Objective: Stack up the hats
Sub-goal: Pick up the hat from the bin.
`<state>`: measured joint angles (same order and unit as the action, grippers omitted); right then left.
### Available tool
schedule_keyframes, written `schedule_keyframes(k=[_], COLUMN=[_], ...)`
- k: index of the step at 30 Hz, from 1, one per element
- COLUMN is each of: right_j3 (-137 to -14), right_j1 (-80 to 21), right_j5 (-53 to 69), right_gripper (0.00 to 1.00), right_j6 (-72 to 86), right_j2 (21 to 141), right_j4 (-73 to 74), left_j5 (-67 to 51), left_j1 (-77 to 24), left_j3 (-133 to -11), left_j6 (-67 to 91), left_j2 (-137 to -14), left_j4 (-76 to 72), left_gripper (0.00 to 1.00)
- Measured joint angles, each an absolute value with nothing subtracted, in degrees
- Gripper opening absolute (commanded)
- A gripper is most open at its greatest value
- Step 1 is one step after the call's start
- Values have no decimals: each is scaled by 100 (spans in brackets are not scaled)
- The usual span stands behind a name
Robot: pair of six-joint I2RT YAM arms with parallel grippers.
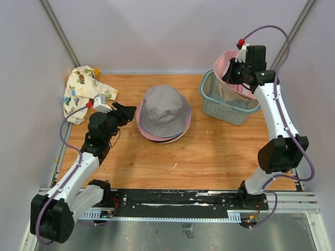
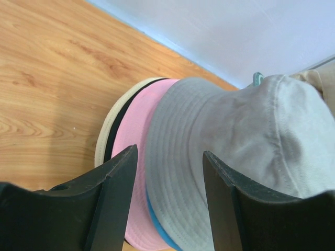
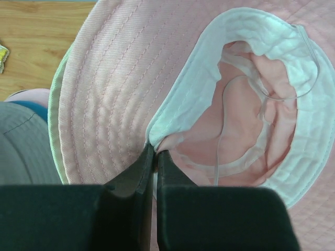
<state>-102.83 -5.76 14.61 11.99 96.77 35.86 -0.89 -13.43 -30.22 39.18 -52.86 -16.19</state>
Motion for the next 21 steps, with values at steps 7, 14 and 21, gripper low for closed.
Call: schedule_keyframes(k=[7, 14, 21], right_j3=[-9607, -9133, -8562], right_j1=[-576, -576, -580], right_j5=[1636, 2145, 2805], right_gripper=[1, 1, 0], right_j6=[1437, 1802, 2434], right_j2=[9133, 8326, 7363], right_j4=[3177, 2596, 1767], left_j5=[-119, -373, -1406], left_j1=[-1343, -1343, -1435], left_j3=[-3380, -3889, -4296], left_j6=[3881, 3826, 4018], left_j2=[-5111, -4733, -4919], left_j4=[-1435, -1380, -2097], left_gripper=[58, 59, 61])
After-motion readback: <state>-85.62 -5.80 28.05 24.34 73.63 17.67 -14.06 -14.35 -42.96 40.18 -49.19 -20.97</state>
